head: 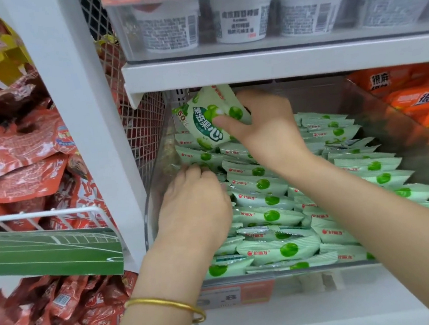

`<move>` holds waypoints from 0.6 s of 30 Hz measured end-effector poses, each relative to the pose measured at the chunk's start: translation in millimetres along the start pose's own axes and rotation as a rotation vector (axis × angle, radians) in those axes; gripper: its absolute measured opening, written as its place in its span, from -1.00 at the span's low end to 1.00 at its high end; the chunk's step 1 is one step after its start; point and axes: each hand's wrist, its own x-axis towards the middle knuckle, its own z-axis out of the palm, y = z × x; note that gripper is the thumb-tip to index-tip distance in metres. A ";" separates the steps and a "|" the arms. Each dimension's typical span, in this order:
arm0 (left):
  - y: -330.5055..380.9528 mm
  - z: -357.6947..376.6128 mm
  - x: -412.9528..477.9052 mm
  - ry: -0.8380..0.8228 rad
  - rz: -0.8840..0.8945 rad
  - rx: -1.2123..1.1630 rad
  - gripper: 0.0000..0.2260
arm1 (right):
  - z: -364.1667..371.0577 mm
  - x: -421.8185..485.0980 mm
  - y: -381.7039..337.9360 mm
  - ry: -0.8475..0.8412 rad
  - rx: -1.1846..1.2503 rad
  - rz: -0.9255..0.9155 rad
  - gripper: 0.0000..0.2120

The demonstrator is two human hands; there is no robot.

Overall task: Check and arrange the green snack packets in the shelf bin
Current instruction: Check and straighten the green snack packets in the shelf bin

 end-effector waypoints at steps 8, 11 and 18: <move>1.0 -1.4 -1.5 0.003 -0.010 -0.006 -0.74 | 2.3 3.5 0.9 -0.012 -0.068 0.009 -0.72; 1.5 -1.6 -1.9 0.009 -0.010 -0.012 -0.75 | 3.7 8.4 -4.0 0.001 -0.115 0.019 -0.72; 1.7 -0.6 -0.6 0.010 -0.012 -0.018 -0.77 | 9.5 11.4 -7.7 -0.072 -0.226 0.012 -0.76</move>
